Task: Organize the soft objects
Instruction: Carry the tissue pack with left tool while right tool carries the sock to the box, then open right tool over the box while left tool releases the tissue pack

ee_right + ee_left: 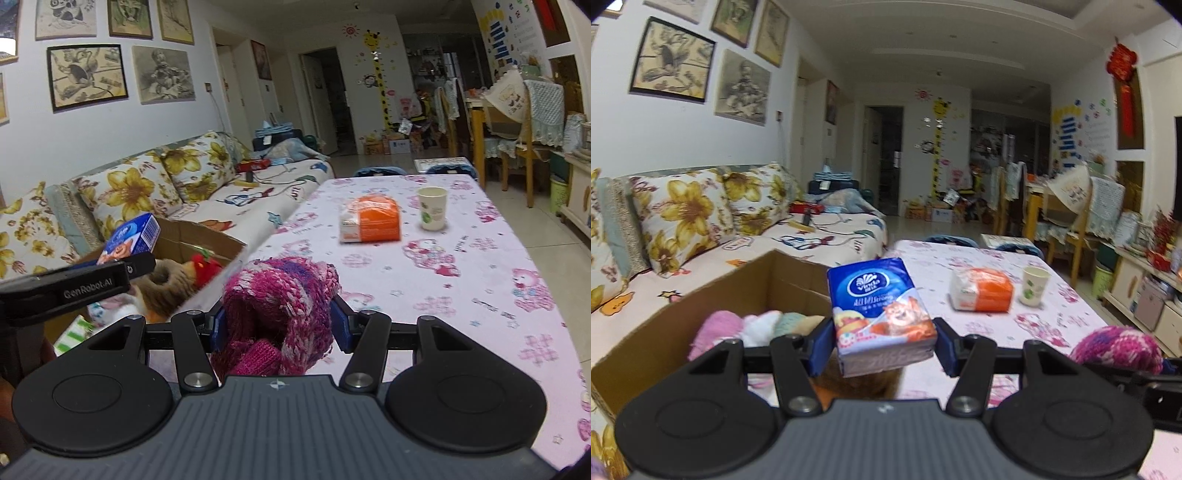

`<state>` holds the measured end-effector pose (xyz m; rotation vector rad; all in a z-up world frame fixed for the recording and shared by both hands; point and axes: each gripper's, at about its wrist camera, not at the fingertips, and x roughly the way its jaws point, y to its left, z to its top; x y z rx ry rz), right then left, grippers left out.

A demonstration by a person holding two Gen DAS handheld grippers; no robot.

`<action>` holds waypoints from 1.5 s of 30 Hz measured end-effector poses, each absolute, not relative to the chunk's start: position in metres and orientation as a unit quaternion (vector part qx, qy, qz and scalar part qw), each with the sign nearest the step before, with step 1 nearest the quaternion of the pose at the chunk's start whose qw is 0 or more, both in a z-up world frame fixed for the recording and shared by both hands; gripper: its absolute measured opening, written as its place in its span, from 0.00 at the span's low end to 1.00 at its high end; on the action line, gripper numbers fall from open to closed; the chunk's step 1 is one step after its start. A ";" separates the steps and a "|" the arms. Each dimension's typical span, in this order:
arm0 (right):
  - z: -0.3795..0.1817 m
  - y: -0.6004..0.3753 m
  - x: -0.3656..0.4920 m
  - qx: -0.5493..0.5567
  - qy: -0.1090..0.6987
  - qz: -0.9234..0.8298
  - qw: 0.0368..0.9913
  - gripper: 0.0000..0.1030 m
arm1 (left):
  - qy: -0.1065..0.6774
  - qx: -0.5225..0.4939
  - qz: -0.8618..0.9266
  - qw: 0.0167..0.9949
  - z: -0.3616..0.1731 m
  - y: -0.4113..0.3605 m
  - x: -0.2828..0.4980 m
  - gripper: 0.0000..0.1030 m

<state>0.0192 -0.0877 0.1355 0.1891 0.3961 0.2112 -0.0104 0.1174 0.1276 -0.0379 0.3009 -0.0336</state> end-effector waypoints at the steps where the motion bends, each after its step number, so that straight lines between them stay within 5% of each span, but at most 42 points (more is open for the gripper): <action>1: 0.138 -0.085 0.023 0.095 0.195 0.109 0.970 0.66 | 0.151 -0.023 -0.012 0.988 0.127 0.121 -0.008 0.54; 32: 0.153 0.027 0.158 0.099 0.194 0.263 0.940 0.68 | 0.175 -0.151 0.108 0.967 0.111 0.226 0.022 0.53; 40: 0.150 0.042 0.173 0.097 0.203 0.261 0.939 0.97 | 0.166 -0.166 0.103 0.967 0.110 0.234 0.020 0.54; 45: 0.156 0.021 0.153 0.118 0.186 0.236 0.947 0.98 | 0.157 -0.165 0.106 0.968 0.112 0.235 0.017 0.68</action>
